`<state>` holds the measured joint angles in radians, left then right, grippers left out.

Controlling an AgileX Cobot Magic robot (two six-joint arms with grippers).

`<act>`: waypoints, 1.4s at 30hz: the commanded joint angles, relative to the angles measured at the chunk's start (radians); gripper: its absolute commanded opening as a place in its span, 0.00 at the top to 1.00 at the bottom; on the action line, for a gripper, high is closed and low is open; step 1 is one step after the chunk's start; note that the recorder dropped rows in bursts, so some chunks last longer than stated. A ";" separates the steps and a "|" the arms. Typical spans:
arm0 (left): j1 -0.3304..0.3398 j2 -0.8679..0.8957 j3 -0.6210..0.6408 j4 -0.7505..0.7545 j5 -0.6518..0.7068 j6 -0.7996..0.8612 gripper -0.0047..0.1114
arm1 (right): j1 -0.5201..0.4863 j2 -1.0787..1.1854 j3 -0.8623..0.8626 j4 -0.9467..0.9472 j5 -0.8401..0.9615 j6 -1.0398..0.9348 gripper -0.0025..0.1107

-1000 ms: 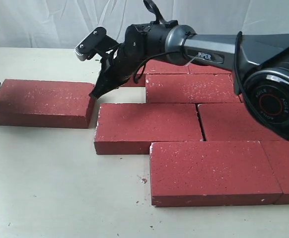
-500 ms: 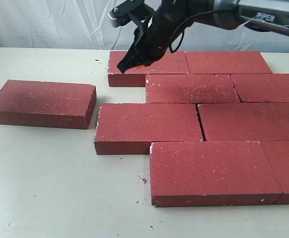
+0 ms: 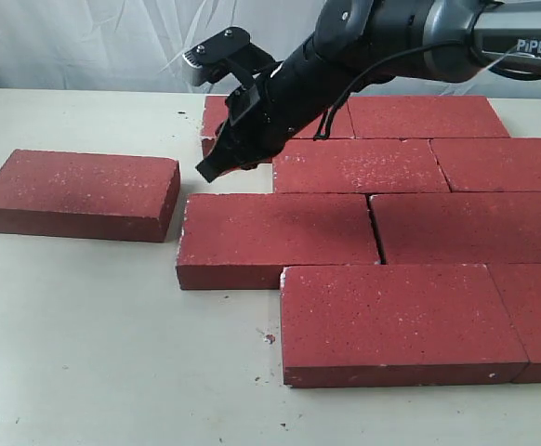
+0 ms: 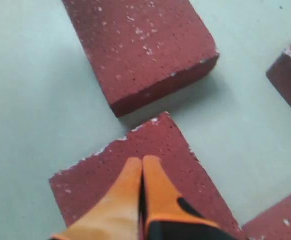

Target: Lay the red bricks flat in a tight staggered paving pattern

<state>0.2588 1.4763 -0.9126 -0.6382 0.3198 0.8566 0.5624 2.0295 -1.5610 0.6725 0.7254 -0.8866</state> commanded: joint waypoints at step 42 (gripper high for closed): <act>0.097 0.573 -0.214 -0.722 0.123 0.586 0.96 | 0.275 0.418 -0.532 -0.369 0.194 0.080 0.99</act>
<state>0.3511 2.0358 -1.1197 -1.2372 0.3979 1.3253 0.8365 2.4504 -2.0846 0.3263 0.9546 -0.8110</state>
